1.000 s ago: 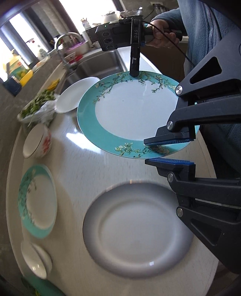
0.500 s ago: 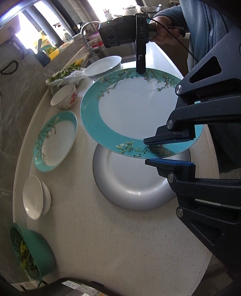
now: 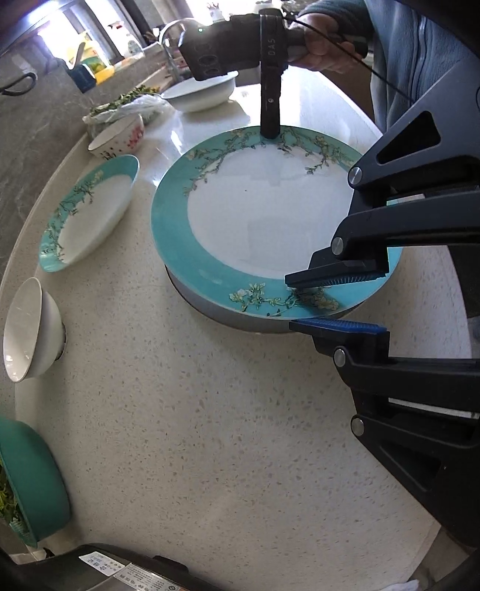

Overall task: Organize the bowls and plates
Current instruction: 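Carry the teal floral plate and lower it onto the grey-rimmed plate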

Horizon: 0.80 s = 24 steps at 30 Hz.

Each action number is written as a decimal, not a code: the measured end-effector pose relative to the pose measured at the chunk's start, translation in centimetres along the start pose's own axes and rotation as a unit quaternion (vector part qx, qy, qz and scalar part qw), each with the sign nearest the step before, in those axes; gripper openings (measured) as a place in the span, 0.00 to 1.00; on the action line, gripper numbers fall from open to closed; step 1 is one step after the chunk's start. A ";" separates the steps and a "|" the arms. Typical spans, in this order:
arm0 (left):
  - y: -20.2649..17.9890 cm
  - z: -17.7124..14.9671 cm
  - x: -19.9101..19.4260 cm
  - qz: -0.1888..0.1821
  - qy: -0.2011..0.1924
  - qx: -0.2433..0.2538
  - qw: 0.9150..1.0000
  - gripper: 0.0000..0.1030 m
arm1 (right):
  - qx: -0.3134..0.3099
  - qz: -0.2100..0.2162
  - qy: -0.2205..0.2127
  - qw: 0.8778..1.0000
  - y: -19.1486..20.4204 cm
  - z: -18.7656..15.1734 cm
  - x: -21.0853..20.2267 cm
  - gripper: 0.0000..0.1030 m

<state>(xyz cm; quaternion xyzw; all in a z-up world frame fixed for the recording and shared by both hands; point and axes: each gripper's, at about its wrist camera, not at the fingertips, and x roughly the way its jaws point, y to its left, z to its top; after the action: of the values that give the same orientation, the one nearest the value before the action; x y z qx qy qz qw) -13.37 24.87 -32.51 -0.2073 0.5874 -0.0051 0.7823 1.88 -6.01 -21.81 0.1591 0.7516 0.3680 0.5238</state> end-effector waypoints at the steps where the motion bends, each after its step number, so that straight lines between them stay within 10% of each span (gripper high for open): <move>1: 0.1 0.2 0.3 -0.001 0.001 0.001 1.000 0.14 | 0.005 -0.003 -0.002 1.000 -0.2 0.0 0.1 0.10; 24: -4.7 2.0 4.0 0.061 0.008 0.076 0.995 0.19 | -0.036 -0.185 -0.028 0.982 2.8 -0.4 0.6 0.19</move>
<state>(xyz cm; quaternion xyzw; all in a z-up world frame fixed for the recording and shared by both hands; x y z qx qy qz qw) -9.17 20.18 -34.19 -0.1113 0.6032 -0.0035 0.7898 0.86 -3.89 -20.16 0.0087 0.7391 0.2873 0.6092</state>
